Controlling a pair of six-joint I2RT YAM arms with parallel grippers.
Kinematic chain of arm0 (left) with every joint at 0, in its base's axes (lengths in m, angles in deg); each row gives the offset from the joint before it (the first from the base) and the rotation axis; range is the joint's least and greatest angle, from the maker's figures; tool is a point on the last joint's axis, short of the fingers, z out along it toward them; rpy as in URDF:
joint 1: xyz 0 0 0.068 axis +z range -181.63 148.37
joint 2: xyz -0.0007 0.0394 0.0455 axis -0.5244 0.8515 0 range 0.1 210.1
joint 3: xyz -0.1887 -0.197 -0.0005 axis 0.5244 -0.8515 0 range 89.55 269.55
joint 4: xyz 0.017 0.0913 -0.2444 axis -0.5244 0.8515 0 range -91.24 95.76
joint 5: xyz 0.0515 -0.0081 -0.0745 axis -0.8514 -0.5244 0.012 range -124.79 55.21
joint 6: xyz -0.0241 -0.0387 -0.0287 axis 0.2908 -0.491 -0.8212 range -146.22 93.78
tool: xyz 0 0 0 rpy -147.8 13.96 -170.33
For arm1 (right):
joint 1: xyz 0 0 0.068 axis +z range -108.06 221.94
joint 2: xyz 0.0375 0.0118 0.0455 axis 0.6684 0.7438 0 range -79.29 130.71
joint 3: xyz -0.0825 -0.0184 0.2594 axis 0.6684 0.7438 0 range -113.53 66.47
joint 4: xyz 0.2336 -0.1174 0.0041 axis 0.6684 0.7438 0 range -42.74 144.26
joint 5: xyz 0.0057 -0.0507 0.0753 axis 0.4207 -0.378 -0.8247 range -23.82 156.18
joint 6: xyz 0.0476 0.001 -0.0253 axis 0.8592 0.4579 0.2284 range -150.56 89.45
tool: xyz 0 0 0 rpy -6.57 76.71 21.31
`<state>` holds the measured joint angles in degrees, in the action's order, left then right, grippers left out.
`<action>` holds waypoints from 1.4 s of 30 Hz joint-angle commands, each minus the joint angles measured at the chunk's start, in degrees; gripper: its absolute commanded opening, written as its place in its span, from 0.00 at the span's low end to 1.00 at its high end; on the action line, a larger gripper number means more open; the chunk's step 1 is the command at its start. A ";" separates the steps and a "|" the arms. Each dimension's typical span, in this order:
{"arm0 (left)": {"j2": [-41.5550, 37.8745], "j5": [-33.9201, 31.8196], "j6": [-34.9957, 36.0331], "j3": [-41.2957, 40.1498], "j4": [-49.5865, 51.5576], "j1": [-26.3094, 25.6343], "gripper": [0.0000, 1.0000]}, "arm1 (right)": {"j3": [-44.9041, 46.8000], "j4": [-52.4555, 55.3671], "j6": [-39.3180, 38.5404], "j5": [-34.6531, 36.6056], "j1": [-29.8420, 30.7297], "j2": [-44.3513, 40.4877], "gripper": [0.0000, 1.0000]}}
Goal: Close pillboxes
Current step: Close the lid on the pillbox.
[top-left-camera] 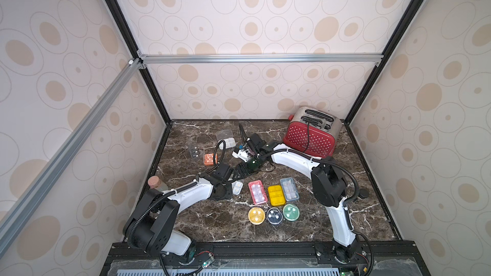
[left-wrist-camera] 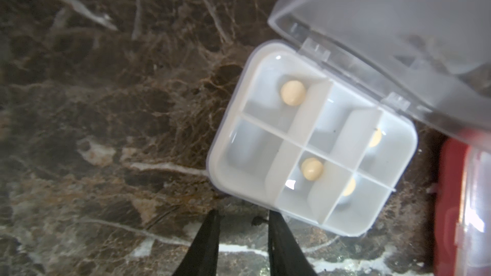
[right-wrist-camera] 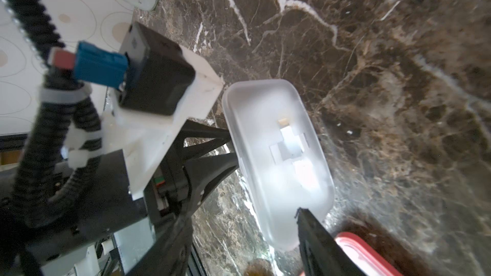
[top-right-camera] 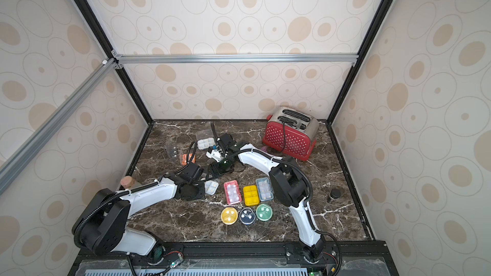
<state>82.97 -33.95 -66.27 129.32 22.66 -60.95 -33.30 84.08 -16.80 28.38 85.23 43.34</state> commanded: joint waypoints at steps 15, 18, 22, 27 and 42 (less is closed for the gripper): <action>-12.75 5.90 -2.20 -5.00 1.81 -0.01 0.64 | -0.29 4.27 7.14 16.40 2.36 -1.00 0.68; -13.43 5.90 -1.83 -3.22 2.13 0.60 0.81 | -1.83 6.71 6.30 22.16 3.52 0.00 0.70; -13.01 6.96 -1.69 -2.20 1.01 3.58 0.90 | -3.97 8.09 5.28 24.18 4.17 1.96 0.73; -12.35 0.82 -0.76 -2.00 1.41 5.31 0.79 | -6.49 9.99 3.89 25.44 5.15 4.38 0.70; -6.43 0.52 1.47 -0.68 -1.79 6.03 0.63 | -11.50 13.12 2.76 26.79 6.37 10.10 0.58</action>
<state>75.96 -31.83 -66.05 126.57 21.42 -55.35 -43.35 94.88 -13.50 54.30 90.89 52.00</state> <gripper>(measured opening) 0.640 0.584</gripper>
